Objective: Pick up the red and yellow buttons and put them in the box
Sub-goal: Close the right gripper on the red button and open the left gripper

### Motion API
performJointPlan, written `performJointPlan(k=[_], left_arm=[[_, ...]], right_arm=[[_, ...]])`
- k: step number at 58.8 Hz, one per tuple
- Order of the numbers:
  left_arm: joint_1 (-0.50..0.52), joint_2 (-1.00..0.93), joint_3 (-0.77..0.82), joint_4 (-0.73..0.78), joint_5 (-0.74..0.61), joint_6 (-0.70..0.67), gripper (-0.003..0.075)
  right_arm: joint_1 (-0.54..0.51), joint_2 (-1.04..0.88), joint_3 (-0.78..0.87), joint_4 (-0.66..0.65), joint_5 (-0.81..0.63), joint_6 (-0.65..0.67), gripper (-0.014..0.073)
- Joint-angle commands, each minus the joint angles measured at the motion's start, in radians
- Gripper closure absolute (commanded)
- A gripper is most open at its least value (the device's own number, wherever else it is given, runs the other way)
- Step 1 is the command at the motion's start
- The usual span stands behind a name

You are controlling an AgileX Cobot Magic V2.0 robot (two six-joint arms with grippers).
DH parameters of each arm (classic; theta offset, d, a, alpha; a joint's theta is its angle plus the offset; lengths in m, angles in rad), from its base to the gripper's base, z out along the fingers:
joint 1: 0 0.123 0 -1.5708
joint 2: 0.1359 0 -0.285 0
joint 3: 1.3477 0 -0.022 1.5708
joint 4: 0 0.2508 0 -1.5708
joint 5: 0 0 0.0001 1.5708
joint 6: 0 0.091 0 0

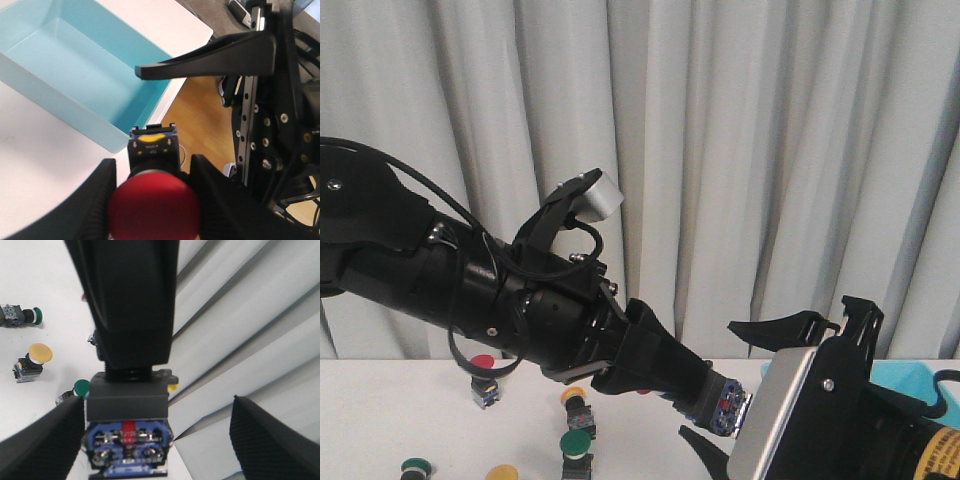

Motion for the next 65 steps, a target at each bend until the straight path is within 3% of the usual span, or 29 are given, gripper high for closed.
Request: performJointPlan(k=[1,7,23,29,40,47,48,56,65], left_arm=[[-0.015,-0.038,-0.028,-0.063,-0.045,0.011,0.0715],[-0.016,-0.038,-0.028,-0.063,-0.044,0.011,0.0715],[-0.016,-0.038,-0.028,-0.063,-0.033,0.027,0.0712],[-0.016,-0.038,-0.028,-0.063,-0.033,0.040,0.0708],[-0.016,-0.038,-0.028,-0.063,-0.046,0.044,0.0665],[-0.016,-0.038,-0.028,-0.063,-0.060,0.090,0.0593],[-0.016,-0.038,-0.028,-0.063,-0.104,0.108,0.0280],[-0.016,-0.038,-0.028,-0.078,-0.117,0.108,0.0158],[-0.016,-0.039,-0.029,-0.097,-0.156,0.108,0.0137]], right_arm=[[0.001,0.002,-0.037,-0.002,-0.065,-0.009,0.0053],[0.001,0.021,-0.037,-0.001,-0.056,-0.004,0.0138],[0.001,0.034,-0.037,-0.001,-0.056,0.003,0.0495],[0.001,0.034,-0.037,-0.001,-0.058,0.002,0.0589],[0.001,0.034,-0.037,-0.001,-0.063,0.002,0.0601],[0.001,0.034,-0.037,-0.001,-0.063,0.002,0.0599],[0.001,0.034,-0.037,-0.001,-0.063,0.003,0.0594],[0.001,0.034,-0.037,-0.001,-0.058,0.003,0.0594],[0.001,0.034,-0.037,-0.001,-0.051,0.019,0.0592]])
